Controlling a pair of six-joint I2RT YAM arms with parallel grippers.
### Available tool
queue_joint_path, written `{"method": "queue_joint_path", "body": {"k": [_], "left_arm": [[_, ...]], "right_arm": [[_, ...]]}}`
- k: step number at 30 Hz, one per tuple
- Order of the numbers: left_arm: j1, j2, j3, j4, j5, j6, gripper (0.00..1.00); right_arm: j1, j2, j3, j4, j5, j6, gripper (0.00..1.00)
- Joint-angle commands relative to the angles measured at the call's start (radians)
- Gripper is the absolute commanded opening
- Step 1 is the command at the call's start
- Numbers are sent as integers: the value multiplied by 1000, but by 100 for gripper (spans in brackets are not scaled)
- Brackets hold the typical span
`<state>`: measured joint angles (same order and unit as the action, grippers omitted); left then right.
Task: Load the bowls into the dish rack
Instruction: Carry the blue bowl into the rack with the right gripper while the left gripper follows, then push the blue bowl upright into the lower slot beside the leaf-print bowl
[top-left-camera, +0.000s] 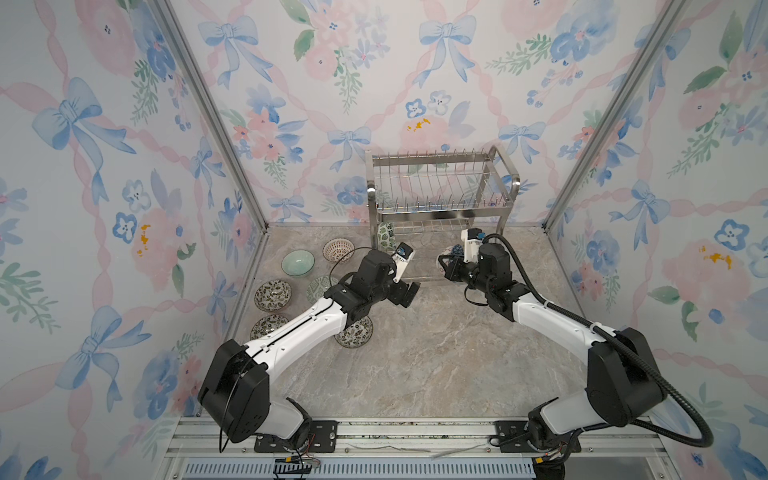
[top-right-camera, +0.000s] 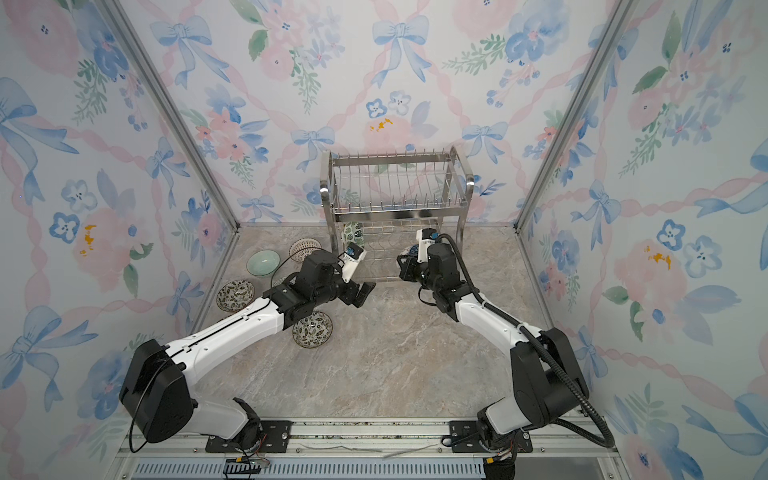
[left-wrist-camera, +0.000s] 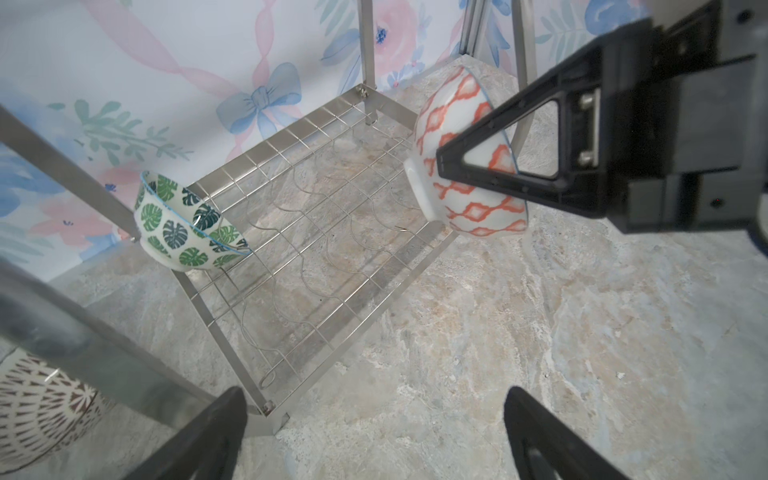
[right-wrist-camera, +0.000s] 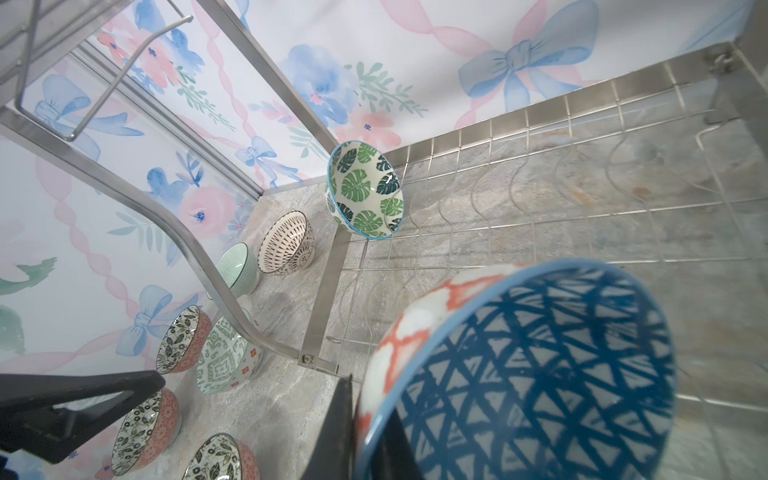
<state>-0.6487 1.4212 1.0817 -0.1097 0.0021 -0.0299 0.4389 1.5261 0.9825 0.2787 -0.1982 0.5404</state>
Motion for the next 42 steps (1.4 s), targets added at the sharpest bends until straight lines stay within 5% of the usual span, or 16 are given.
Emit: {"method": "queue_joint_path", "body": {"k": [1, 26, 42], "left_arm": [[41, -41, -15, -25, 74, -95, 98], [156, -106, -123, 113, 163, -231, 98], [164, -117, -124, 114, 155, -228, 98]], "right_arm": [[14, 55, 65, 192, -45, 9, 0], [15, 666, 607, 366, -150, 178, 0], [18, 802, 731, 409, -175, 215, 0]]}}
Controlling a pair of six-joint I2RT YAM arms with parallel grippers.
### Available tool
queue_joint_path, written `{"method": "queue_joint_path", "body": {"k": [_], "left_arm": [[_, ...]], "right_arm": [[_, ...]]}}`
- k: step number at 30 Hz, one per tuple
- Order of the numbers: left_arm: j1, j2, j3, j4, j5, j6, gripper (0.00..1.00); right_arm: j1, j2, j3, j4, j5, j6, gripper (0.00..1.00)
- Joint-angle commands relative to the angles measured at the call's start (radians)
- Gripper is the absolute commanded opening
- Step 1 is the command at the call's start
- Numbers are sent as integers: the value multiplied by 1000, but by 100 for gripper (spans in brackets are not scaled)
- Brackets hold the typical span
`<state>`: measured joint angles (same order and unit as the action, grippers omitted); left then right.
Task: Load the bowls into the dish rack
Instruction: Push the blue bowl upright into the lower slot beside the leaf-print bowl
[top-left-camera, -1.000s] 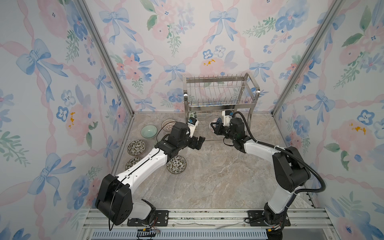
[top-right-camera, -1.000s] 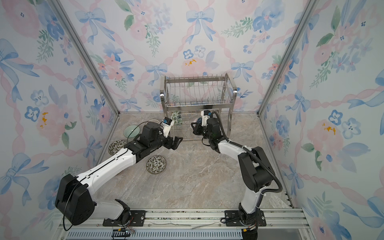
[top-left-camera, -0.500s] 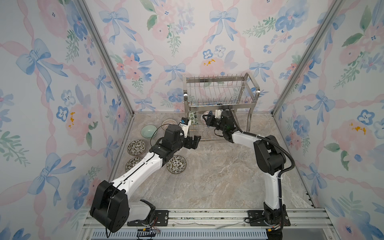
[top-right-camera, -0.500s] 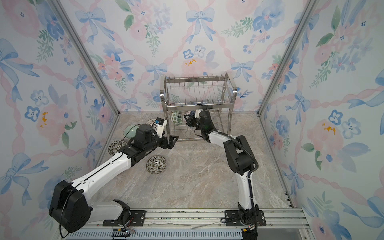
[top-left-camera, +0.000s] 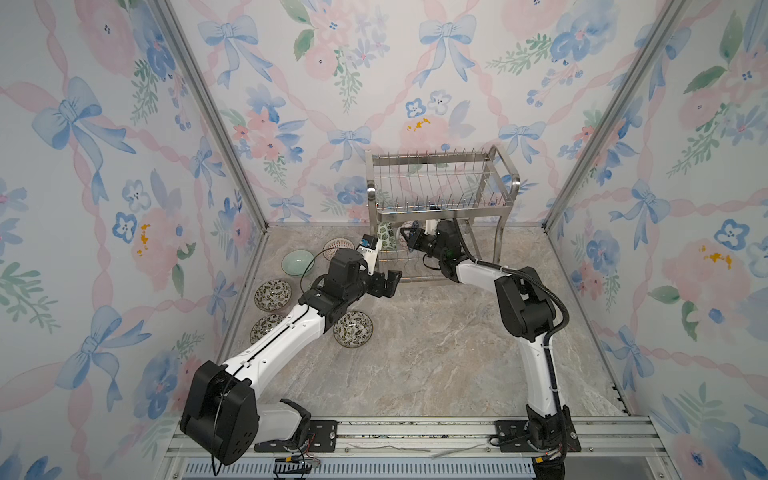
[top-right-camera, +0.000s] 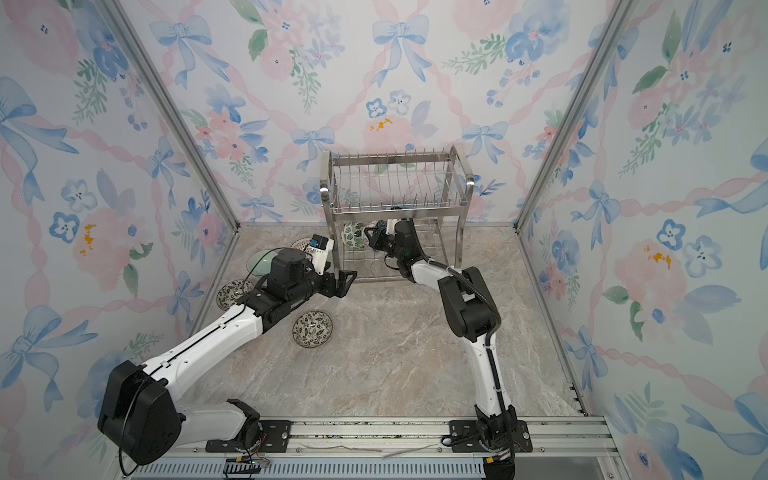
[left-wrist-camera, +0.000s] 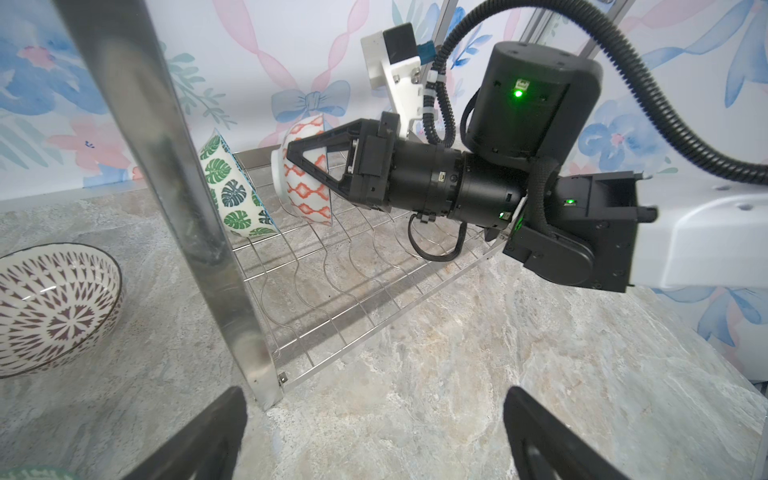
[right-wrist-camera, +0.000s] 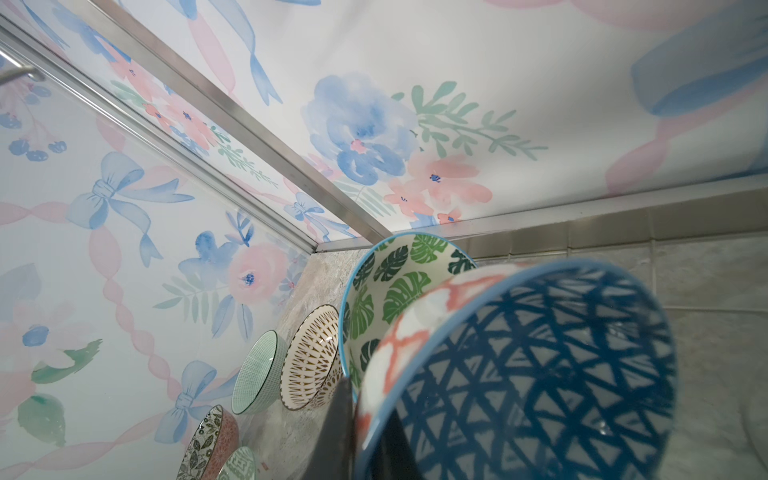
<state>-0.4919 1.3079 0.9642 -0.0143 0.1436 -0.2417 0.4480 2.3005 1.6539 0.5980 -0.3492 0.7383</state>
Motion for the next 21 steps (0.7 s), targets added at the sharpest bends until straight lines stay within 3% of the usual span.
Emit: {"method": "queue_joint_path", "body": {"k": [1, 21], "left_arm": [[9, -1, -7, 19, 14, -16, 98], [14, 2, -5, 14, 13, -9, 98]], "right_arm": [[10, 42, 76, 90, -28, 24, 0], [26, 218, 283, 127, -65, 114, 0]]}}
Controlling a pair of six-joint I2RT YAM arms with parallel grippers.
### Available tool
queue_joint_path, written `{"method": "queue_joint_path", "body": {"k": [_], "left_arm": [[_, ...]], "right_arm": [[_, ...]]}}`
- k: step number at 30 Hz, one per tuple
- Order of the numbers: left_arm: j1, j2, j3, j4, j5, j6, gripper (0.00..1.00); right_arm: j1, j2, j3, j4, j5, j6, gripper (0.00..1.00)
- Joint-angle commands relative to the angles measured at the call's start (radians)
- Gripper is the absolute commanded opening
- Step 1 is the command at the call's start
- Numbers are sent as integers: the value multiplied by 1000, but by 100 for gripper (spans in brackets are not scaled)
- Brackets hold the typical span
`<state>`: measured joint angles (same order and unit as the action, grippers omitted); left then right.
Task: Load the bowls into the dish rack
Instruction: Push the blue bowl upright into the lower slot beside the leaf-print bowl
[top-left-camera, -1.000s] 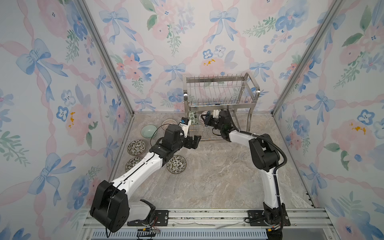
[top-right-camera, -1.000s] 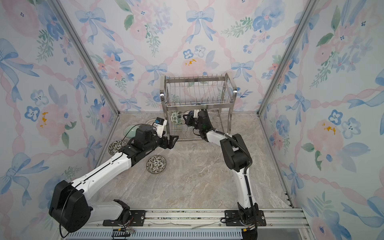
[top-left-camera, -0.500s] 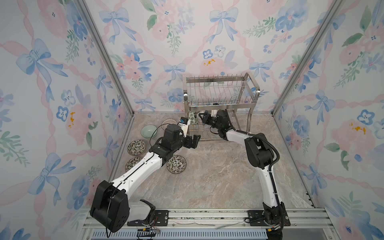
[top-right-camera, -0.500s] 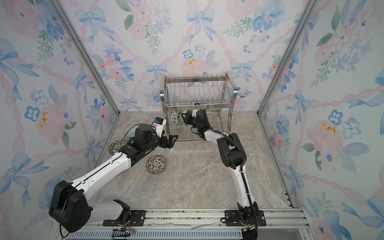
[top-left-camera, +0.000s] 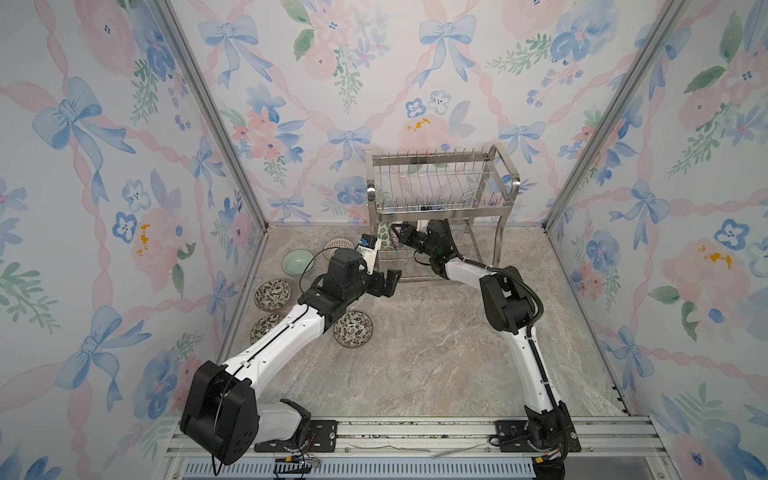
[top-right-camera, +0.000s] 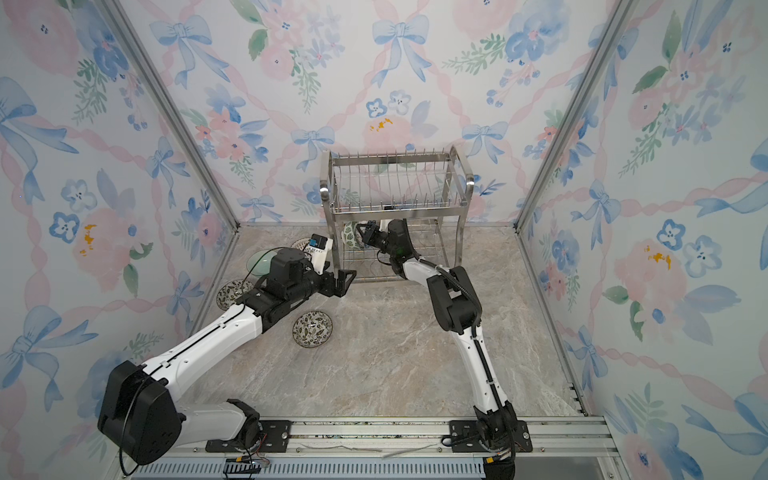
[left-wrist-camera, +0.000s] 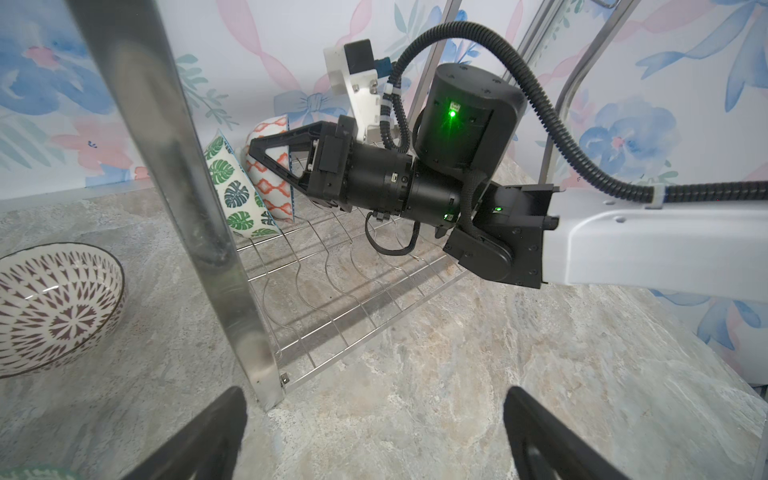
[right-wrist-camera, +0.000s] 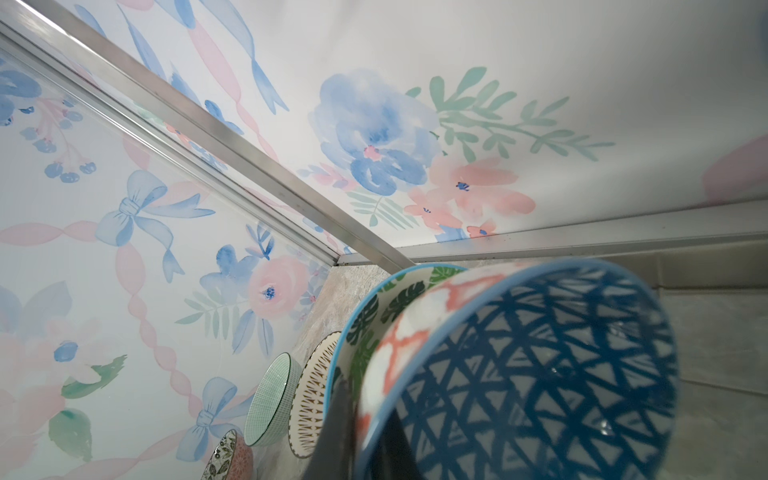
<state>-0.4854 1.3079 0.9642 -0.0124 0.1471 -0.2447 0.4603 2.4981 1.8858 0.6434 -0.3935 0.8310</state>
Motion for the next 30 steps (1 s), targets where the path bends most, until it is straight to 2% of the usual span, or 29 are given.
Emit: {"method": "queue_joint_path", "body": {"k": [1, 17, 30], "left_arm": [[8, 2, -5, 13, 10, -5, 98], [8, 1, -7, 12, 9, 1, 98], [8, -1, -4, 11, 15, 2, 98]], "right_arm": [[14, 26, 55, 82, -22, 26, 0], [6, 61, 47, 201, -57, 109, 0], [-8, 61, 11, 194, -80, 102, 0]]}}
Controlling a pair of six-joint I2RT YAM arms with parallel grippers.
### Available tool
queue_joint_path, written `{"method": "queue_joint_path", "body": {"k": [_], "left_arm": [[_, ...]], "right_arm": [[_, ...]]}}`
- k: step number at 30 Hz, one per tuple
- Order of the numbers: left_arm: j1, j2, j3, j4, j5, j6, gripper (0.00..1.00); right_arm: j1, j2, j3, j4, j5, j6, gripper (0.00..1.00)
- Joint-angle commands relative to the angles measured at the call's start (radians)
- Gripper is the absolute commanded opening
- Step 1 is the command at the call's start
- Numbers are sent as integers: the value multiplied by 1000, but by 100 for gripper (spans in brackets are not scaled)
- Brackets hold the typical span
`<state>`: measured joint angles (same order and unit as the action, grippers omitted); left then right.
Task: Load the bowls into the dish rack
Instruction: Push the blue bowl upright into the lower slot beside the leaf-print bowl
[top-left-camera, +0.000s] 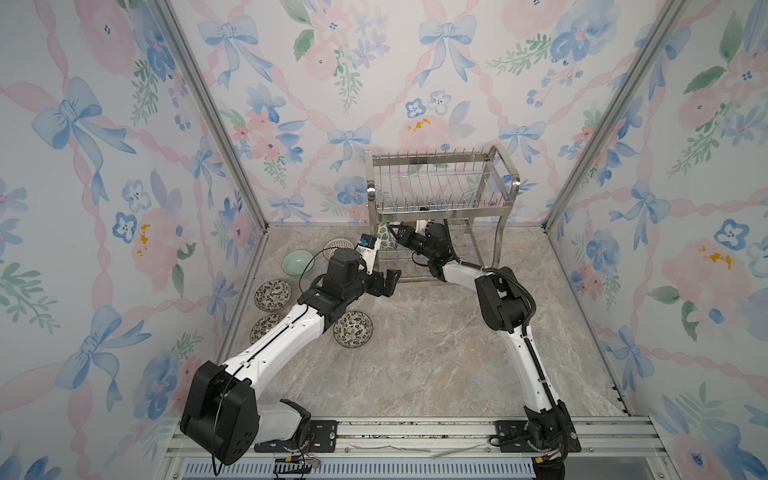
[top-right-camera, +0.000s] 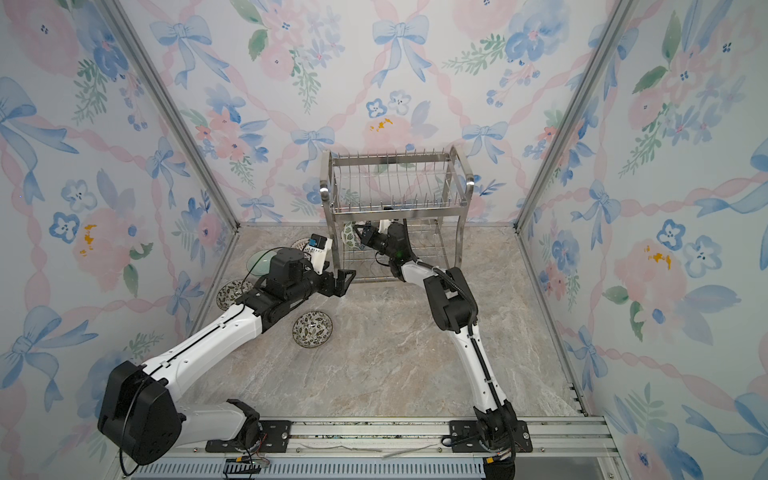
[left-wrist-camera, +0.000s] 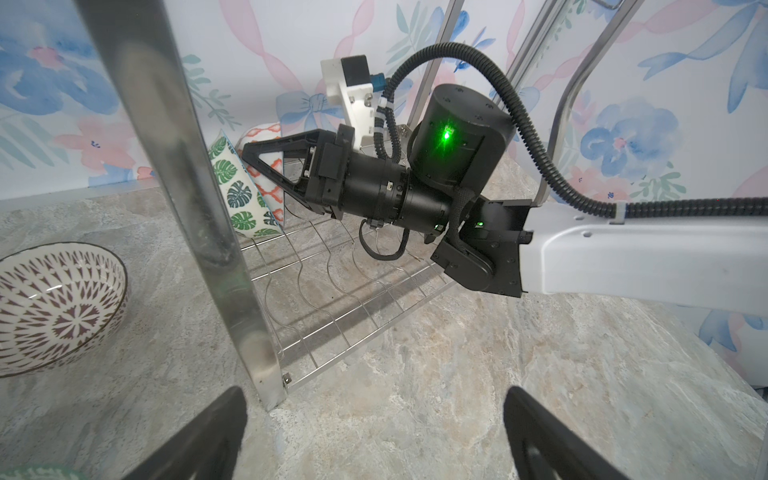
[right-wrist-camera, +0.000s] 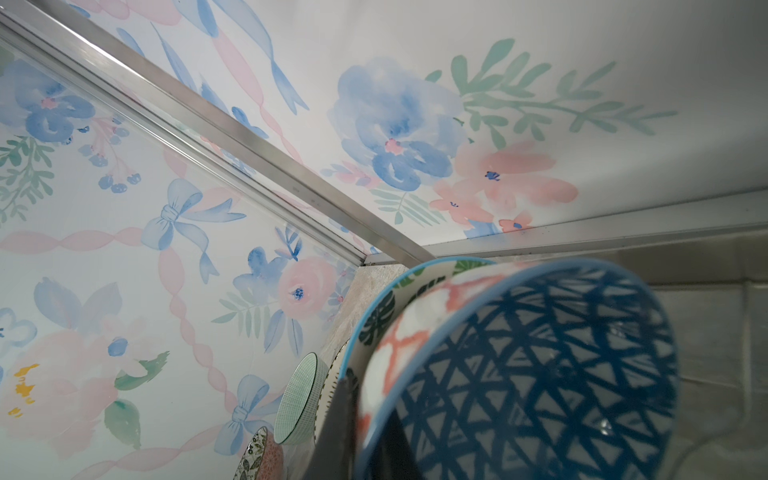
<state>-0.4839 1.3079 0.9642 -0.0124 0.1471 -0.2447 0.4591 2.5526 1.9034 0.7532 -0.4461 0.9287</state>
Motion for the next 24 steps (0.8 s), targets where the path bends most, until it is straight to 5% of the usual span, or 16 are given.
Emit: {"method": "queue_joint_path", "body": {"k": [1, 24], "left_arm": [[6, -1, -4, 12, 14, 2, 98], [5, -1, -4, 12, 20, 3, 98]], "right_arm": [[-6, 8, -9, 89, -32, 7, 0], [-36, -59, -93, -12, -56, -80, 4]]}}
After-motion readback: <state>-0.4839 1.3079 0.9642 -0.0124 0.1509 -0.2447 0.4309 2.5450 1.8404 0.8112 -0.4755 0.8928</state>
